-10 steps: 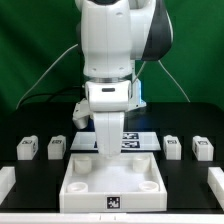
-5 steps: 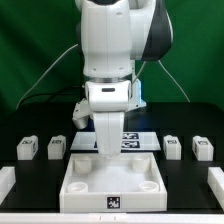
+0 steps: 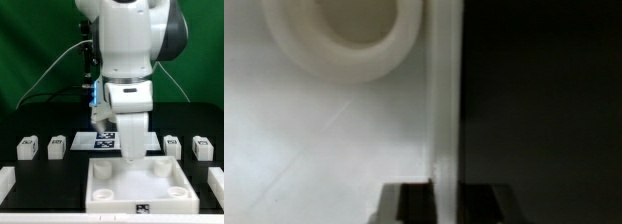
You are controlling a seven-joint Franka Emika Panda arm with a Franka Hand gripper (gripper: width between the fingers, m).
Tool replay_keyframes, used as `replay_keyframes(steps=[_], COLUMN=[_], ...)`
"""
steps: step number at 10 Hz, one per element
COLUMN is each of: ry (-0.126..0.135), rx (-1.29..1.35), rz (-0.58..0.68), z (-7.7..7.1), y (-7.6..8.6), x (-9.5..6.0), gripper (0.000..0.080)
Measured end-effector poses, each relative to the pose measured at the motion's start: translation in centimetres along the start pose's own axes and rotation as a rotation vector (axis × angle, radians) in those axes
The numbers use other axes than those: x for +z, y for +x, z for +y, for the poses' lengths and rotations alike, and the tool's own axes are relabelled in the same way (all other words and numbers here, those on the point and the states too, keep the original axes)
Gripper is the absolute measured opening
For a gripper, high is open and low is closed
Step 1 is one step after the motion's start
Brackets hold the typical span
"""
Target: Assemble one leg
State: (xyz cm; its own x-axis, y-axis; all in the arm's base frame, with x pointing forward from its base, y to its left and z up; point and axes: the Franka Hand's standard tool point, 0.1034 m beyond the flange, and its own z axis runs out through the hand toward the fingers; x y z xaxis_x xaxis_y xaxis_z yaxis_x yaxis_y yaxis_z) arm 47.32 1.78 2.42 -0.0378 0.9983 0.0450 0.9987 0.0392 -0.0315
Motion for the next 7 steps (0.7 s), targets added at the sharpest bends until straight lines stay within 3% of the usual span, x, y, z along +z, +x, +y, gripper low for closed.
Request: replay_keyframes(steps=[3, 5, 7], ry=[-0.02, 0.012, 0.027], rx=[0.036, 0.068, 0.062], rz=[0.017, 0.017, 0.017], z=[2.3, 2.4, 2.5], y=[2.0, 3.3, 4.5], x=[0.0, 0.1, 0.2], gripper=[0.0057, 0.0057, 0.0057])
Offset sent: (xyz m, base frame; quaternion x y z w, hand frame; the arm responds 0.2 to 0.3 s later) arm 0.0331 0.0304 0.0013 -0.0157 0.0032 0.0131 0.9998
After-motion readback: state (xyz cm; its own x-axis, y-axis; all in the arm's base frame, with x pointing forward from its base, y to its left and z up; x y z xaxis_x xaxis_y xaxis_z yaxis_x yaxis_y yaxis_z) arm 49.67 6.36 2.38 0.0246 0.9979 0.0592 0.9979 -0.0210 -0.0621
